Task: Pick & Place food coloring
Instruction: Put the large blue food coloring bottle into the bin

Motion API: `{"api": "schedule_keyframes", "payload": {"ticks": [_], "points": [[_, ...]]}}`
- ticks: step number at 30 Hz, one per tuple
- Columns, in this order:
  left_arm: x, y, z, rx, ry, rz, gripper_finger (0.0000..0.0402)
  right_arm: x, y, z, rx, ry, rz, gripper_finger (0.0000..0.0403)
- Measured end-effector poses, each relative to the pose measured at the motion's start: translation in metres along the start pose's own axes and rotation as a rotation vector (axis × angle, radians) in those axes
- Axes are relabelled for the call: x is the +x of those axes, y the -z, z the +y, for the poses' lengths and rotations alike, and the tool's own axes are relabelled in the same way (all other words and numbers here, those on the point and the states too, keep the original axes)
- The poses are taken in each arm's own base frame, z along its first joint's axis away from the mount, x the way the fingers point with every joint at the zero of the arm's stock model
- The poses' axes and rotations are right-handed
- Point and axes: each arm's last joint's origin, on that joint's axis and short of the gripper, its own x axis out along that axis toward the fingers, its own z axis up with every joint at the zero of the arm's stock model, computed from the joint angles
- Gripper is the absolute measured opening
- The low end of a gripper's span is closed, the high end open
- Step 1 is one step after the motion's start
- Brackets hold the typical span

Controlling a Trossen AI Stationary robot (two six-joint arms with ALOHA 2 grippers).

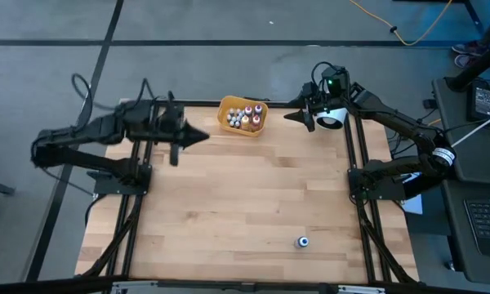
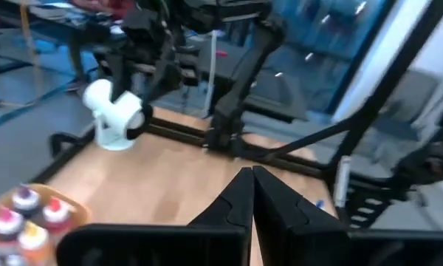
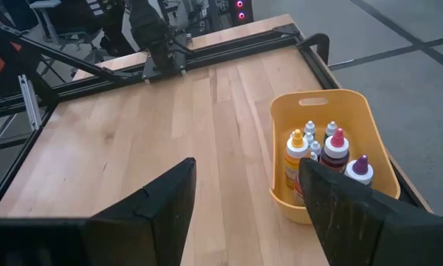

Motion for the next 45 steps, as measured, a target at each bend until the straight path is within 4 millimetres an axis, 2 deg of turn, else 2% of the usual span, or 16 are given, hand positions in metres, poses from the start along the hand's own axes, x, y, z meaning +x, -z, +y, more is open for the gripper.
{"api": "schedule_keyframes", "payload": {"ticks": [9,14,19,25,29,37,43,45], "points": [[-0.046,0.103,0.024,-0.185,0.048,-0.241,0.0002,0.0,0.0,0.0,-0.004,0.0,0.0,0.024],[-0.053,0.149,0.031,-0.202,0.077,-0.332,0.0003,0.0,0.0,0.0,-0.008,0.0,-0.001,0.024],[-0.057,0.181,0.037,-0.199,0.116,-0.409,0.0001,0.0,0.0,0.0,-0.007,0.001,-0.001,0.024],[-0.055,0.206,0.043,-0.184,0.126,-0.401,0.0004,0.0,0.0,0.0,-0.007,0.001,-0.001,0.024],[-0.051,0.215,0.045,-0.195,0.141,-0.379,0.0002,0.0,0.0,0.0,-0.008,0.003,-0.001,0.024],[-0.049,0.219,0.046,-0.065,0.098,-0.339,0.0002,0.0,0.0,0.0,-0.01,0.003,-0.003,0.024],[-0.044,0.235,0.049,-0.001,0.071,-0.155,0.0005,0.0,-0.001,0.0,-0.011,0.004,-0.005,0.024],[-0.043,0.236,0.049,0.004,0.073,-0.148,0.0003,0.0,-0.001,0.0,-0.018,0.004,-0.005,0.024]]}}
